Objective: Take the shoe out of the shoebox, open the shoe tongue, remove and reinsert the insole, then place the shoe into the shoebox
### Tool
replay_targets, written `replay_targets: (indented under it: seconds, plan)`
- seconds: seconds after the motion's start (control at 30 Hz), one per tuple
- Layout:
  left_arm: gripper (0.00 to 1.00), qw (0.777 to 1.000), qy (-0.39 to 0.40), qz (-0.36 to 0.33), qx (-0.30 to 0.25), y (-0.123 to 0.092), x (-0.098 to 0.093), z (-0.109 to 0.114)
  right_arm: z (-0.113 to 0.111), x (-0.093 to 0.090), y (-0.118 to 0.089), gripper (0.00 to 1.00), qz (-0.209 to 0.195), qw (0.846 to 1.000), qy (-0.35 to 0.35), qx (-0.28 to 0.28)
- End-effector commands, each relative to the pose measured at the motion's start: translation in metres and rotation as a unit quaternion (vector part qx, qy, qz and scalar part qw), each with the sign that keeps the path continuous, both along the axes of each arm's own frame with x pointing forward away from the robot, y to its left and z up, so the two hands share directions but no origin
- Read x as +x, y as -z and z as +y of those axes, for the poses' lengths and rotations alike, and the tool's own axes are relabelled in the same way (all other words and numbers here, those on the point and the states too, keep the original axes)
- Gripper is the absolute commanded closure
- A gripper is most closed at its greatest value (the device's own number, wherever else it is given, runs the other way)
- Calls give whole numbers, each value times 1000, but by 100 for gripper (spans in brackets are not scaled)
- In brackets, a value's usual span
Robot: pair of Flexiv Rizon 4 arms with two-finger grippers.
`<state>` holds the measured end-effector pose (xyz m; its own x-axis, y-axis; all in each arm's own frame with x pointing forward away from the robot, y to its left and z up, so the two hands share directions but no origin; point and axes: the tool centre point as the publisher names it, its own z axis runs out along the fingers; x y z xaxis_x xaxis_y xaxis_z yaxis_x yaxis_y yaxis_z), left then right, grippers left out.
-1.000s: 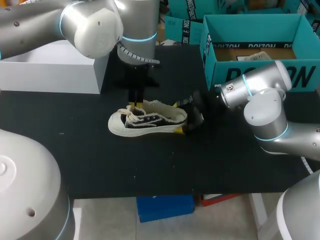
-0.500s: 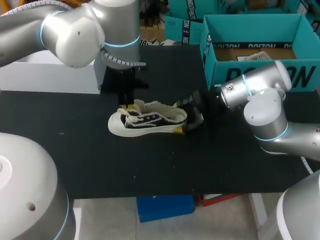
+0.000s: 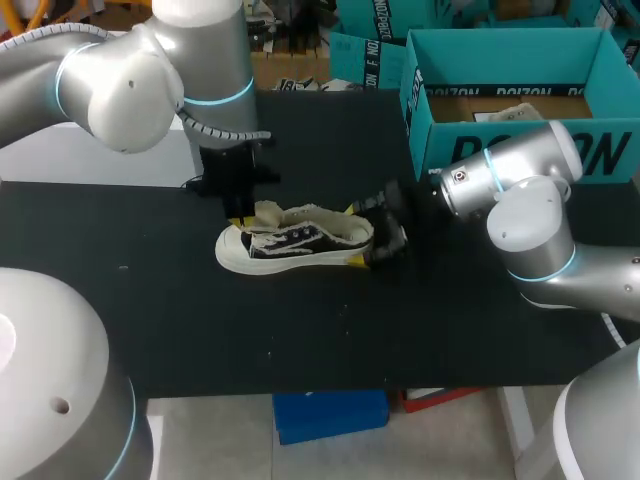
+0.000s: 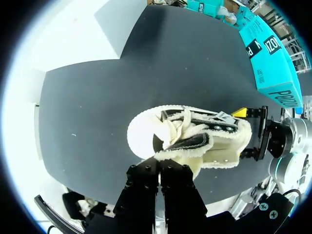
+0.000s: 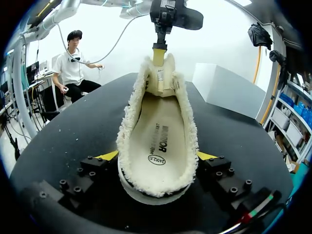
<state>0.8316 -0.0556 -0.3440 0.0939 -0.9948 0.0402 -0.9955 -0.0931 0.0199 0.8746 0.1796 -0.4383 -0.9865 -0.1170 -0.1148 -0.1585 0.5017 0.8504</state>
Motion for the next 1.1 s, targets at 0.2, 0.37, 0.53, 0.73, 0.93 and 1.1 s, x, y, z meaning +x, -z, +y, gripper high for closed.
replay_targets:
  seconds: [0.2,0.37,0.53,0.73,0.93,1.1]
  plan:
    - [100,999,-12,8,-32,24,-2,11,3,1,6,100,1,1000,1,-1]
    - [100,999,-16,11,-36,29,-2,12,3,1,6,100,1,1000,1,-1]
    - [100,999,-18,12,-38,28,-2,12,3,1,6,100,1,1000,1,-1]
    - [100,999,-12,7,-42,18,-5,9,3,1,6,100,1,1000,1,-1]
    - [0,999,-2,-5,-45,7,-5,6,3,1,6,100,1,1000,1,-1]
    - [0,998,19,-22,-53,-13,-6,0,3,1,6,100,1,1000,1,-1]
